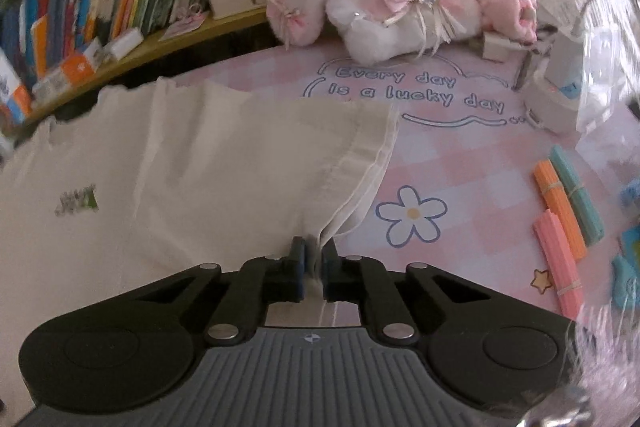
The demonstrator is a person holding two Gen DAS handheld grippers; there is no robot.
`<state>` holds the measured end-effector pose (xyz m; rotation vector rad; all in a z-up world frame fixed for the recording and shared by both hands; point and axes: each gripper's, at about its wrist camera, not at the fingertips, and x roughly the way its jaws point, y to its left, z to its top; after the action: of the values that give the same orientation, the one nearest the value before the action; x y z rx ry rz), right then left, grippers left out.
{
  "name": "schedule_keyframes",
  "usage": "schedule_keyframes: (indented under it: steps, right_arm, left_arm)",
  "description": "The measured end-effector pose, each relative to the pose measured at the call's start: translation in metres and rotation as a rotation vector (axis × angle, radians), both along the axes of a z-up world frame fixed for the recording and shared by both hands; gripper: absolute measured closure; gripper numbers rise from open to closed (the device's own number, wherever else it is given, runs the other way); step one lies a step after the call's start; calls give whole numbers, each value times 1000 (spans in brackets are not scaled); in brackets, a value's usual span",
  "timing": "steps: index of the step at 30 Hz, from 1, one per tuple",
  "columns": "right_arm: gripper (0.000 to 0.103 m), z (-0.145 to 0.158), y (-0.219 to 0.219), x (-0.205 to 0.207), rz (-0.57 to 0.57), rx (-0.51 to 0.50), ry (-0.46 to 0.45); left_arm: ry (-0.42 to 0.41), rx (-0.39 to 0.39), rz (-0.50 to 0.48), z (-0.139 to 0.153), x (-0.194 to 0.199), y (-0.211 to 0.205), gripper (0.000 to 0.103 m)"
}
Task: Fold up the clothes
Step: 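Grasp the sleeve edge with the right gripper and fold it over the body, then release the folded side with the right gripper and withdraw both grippers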
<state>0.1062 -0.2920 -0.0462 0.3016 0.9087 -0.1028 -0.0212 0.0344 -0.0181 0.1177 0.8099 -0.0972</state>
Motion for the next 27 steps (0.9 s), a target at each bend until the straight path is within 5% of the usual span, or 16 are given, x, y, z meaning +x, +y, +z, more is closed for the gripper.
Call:
schedule_keyframes:
  steps: [6, 11, 14, 15, 16, 18, 22, 27]
  right_arm:
    - [96, 38, 36, 14, 48, -35, -112]
    - [96, 62, 107, 27, 166, -98, -198]
    - [95, 53, 139, 25, 251, -53, -165]
    - [91, 50, 150, 24, 279, -35, -152]
    - [71, 46, 160, 23, 307, -18, -138]
    - [47, 39, 181, 21, 363, 17, -111]
    - [48, 26, 222, 17, 474, 87, -56]
    - [48, 30, 210, -8, 468, 74, -63]
  left_arm:
    - [-17, -12, 22, 3, -4, 23, 14]
    - [-22, -40, 79, 1, -9, 55, 14]
    - [-21, -60, 112, -1, -11, 74, 14]
    - [-18, -67, 121, -2, -12, 79, 14]
    - [-16, -72, 125, -2, -12, 83, 14]
    - [-10, -81, 126, -4, -10, 88, 14]
    - [1, -99, 128, -8, -7, 97, 14]
    - [10, -121, 126, -12, -3, 108, 14]
